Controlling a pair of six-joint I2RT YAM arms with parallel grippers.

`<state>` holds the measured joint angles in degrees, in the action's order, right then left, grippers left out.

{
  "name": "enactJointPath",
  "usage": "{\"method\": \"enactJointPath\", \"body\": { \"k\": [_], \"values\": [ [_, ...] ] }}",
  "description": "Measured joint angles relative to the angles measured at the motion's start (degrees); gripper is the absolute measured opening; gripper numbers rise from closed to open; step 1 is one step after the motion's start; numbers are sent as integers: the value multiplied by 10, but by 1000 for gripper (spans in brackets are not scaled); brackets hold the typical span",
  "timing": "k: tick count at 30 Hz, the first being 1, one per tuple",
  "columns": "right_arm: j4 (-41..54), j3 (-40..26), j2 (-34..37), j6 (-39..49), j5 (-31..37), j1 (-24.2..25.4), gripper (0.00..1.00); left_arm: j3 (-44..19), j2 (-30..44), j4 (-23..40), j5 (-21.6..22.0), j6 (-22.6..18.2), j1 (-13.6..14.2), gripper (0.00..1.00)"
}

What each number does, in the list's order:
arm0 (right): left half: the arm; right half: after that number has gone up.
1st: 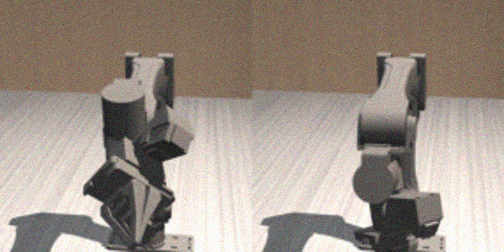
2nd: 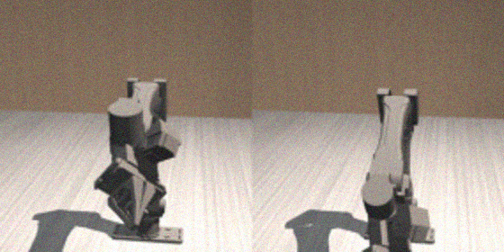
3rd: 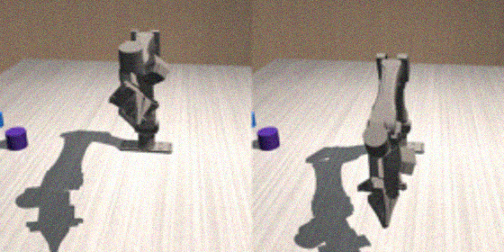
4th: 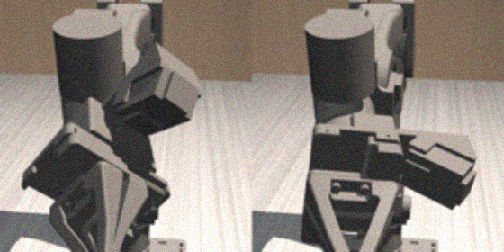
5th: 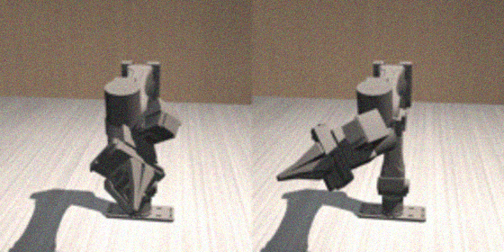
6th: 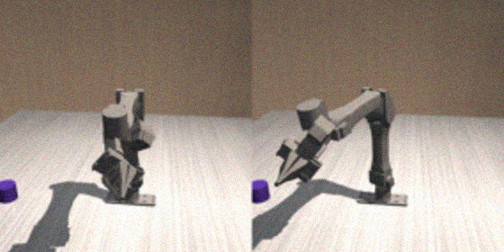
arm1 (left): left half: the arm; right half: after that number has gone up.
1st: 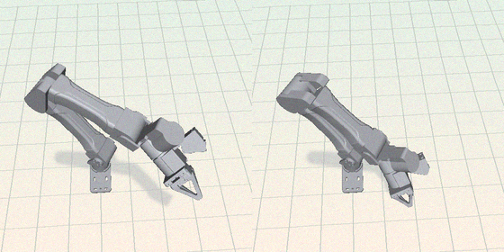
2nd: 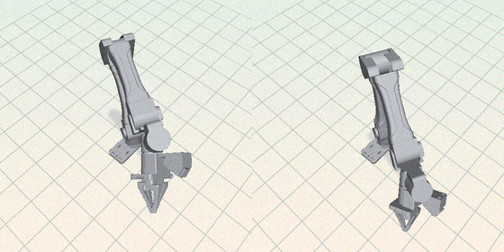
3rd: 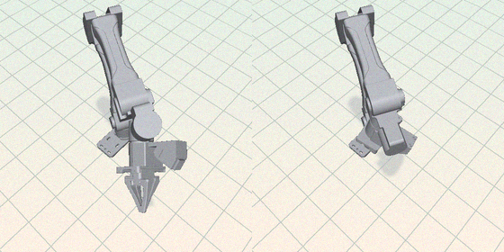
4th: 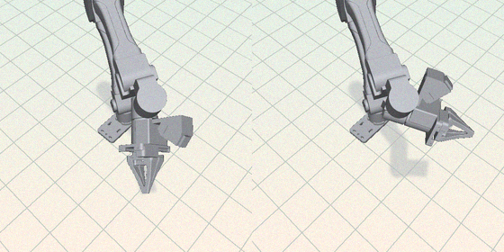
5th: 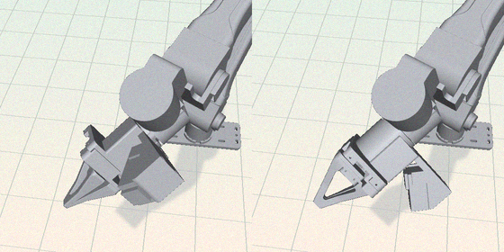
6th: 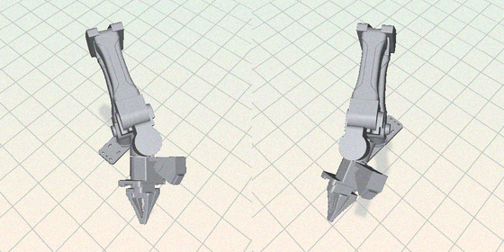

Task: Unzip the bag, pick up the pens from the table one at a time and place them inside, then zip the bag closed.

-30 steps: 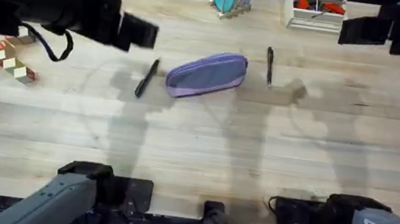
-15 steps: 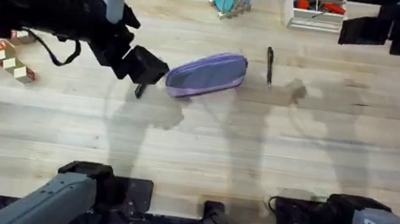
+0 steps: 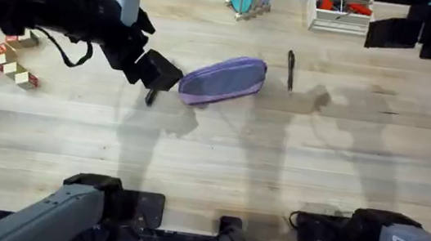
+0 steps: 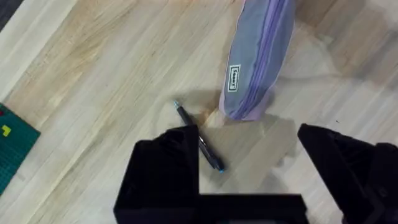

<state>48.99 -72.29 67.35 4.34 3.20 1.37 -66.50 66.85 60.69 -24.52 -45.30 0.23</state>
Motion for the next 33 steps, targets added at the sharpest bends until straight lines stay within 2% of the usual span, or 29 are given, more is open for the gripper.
{"method": "enactJointPath", "body": {
  "k": [5,12,15,26,33],
  "values": [
    [0,0,0,0,0,0,996,0,0,12,-4,-4,0,995],
    [0,0,0,0,0,0,996,0,18,28,-6,-42,0,995],
    [0,0,0,0,0,0,996,0,63,24,-10,-66,0,995],
    [0,0,0,0,0,0,996,0,164,8,-34,-102,0,995],
    [0,0,0,0,0,0,996,0,226,-27,-63,-124,7,995]
  ]
}}
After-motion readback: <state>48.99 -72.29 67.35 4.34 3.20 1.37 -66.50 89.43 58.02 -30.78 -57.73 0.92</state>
